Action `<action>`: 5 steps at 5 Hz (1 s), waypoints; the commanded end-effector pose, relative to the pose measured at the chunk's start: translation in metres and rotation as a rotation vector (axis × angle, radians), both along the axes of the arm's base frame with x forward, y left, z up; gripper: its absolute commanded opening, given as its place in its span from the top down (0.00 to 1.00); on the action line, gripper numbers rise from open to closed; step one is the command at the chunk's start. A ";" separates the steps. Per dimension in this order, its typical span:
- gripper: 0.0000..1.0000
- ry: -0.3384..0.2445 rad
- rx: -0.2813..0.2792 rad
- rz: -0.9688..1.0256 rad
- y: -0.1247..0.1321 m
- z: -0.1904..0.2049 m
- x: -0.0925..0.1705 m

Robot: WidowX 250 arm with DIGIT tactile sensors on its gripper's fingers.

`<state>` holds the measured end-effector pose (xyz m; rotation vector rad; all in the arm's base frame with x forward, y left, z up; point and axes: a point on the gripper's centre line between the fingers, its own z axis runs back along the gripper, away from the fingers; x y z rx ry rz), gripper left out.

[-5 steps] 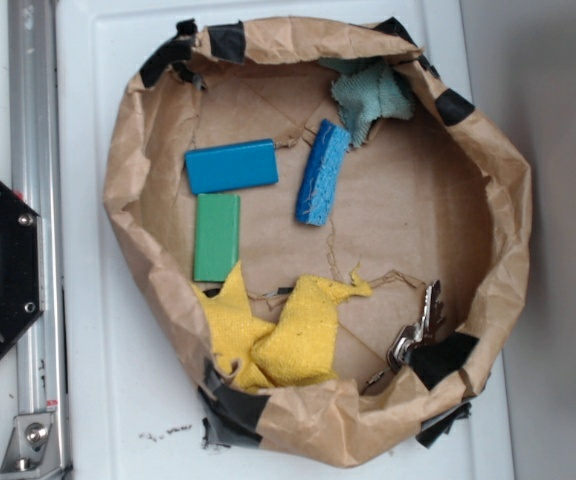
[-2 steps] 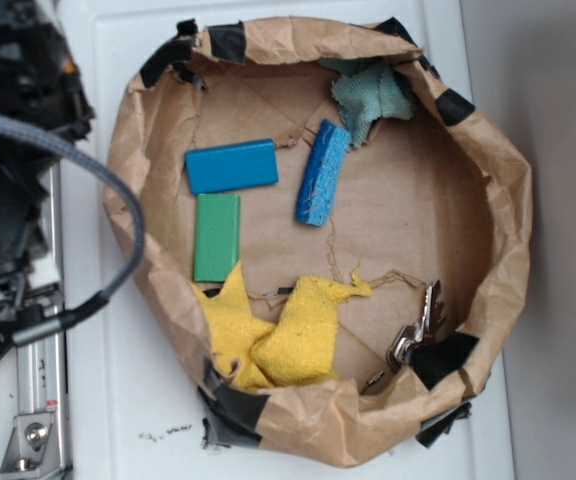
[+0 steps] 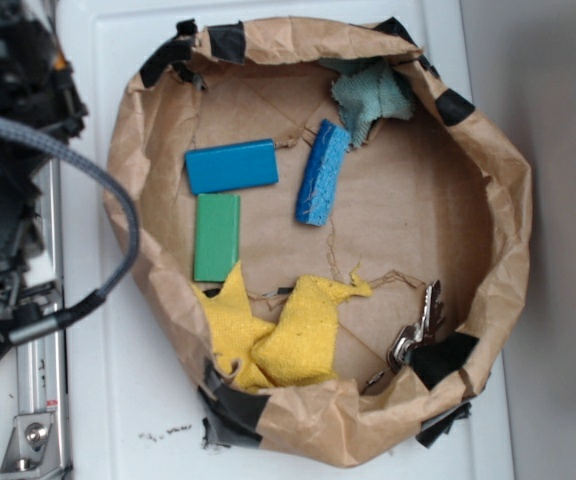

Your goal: Grab the blue block.

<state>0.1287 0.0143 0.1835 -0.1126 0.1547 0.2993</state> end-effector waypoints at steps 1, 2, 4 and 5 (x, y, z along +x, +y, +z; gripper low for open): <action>0.00 -0.107 0.086 -0.166 0.012 -0.021 0.073; 0.00 -0.106 0.111 -0.199 0.013 -0.027 0.084; 0.00 -0.021 0.112 -0.284 0.030 -0.077 0.090; 0.00 -0.003 0.115 -0.281 0.035 -0.094 0.099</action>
